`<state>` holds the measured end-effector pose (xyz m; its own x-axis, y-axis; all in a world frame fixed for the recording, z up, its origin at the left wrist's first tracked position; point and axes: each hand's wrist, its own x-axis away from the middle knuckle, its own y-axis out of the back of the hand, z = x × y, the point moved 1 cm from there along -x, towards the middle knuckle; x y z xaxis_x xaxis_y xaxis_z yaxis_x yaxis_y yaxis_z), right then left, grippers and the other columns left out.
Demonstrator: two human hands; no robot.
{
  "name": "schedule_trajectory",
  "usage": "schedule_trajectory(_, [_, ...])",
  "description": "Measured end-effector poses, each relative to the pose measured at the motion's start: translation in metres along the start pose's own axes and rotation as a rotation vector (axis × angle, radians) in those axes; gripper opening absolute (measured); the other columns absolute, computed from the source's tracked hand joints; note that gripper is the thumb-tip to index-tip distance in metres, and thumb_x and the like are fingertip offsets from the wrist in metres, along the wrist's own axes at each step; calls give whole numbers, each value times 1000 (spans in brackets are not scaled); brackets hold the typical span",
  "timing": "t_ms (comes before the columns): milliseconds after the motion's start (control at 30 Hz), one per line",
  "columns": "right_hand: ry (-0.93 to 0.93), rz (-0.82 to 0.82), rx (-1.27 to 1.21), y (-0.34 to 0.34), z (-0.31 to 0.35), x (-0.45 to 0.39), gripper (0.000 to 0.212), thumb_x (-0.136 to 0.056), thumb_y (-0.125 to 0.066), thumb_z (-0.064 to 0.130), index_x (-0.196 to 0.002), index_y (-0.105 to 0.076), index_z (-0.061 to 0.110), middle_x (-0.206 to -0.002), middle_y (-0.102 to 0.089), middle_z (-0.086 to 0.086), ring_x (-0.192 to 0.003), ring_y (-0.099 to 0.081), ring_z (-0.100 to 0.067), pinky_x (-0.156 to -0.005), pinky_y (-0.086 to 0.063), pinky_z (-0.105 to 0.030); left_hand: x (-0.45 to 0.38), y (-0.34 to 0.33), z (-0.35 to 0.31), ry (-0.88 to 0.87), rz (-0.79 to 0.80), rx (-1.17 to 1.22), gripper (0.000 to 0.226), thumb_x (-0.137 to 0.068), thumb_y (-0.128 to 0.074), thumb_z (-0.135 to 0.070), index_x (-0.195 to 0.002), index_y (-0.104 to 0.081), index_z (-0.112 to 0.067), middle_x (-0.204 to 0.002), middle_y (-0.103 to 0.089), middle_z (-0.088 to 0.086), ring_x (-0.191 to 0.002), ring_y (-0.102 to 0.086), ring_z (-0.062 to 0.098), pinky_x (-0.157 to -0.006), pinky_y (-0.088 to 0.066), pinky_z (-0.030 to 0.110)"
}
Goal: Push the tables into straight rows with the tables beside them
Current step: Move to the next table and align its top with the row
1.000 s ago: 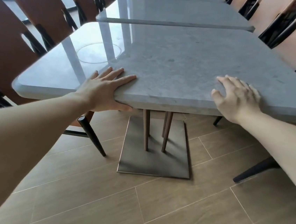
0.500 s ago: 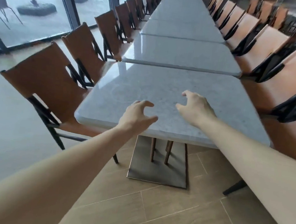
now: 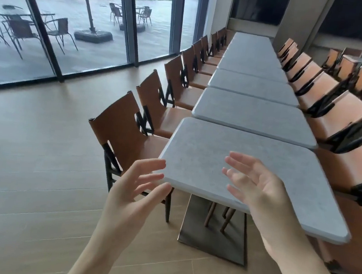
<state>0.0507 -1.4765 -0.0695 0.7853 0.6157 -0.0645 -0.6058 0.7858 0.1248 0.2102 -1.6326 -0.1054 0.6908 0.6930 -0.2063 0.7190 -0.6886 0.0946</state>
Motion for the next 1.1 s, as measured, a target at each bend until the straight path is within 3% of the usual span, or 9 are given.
schedule_trajectory(167, [51, 74, 54, -69, 7, 6, 37, -82, -64, 37, -118, -68, 37, -124, -68, 24, -116, -65, 2, -108, -49, -41, -11, 55, 16, 8, 99, 32, 43, -74, -71, -50, -116, -67, -42, -120, -71, -14, -119, -64, 6, -95, -52, 33])
schedule_trajectory(300, [48, 54, 20, -125, 14, -17, 28, -87, -66, 31, -115, -70, 37, -121, -71, 20, -117, -65, -3, -108, -49, -45, -35, 97, 14, -16, 32, 107, 37, -79, -74, -37, -116, -68, -32, -115, -73, -16, -113, -68, 5, -86, -53, 17])
schedule_trajectory(533, [117, 182, 58, -222, 27, -78, 27, -93, -67, 32, -120, -69, 37, -120, -71, 21, -113, -67, -1, -104, -53, -42, -83, 182, 22, -39, -137, 81, 29, -86, -68, -30, -115, -69, -29, -119, -72, -15, -114, -68, 7, -85, -49, 11])
schedule_trajectory(633, [133, 262, 81, -257, 26, -103, 38, -87, -63, 39, -125, -67, 36, -125, -69, 20, -117, -64, 1, -104, -54, -40, -103, 211, 32, 22, -123, 25, 32, -87, -65, -35, -118, -69, -30, -122, -71, -15, -113, -67, 3, -84, -51, 15])
schedule_trajectory(833, [143, 357, 50, -311, 22, -174, 34, -95, -65, 32, -128, -66, 32, -128, -68, 17, -119, -64, -1, -104, -54, -38, -164, 250, 51, 89, -129, -75, 28, -95, -69, -33, -123, -67, -36, -123, -69, -21, -115, -65, 0, -102, -50, 33])
schedule_trajectory(933, [140, 358, 5, -334, 24, -222, 30, -98, -65, 26, -128, -67, 31, -126, -69, 16, -117, -66, -3, -103, -55, -38, -216, 265, 52, 58, -152, -77, 36, -87, -63, -38, -123, -67, -35, -122, -70, -21, -115, -65, -1, -99, -50, 32])
schedule_trajectory(1100, [152, 290, -38, -364, 33, -320, 38, -88, -63, 37, -126, -67, 34, -125, -69, 18, -117, -66, -2, -102, -55, -37, -327, 279, 51, 30, -111, -85, 35, -85, -62, -39, -119, -69, -36, -110, -74, -21, -106, -69, 2, -89, -55, 29])
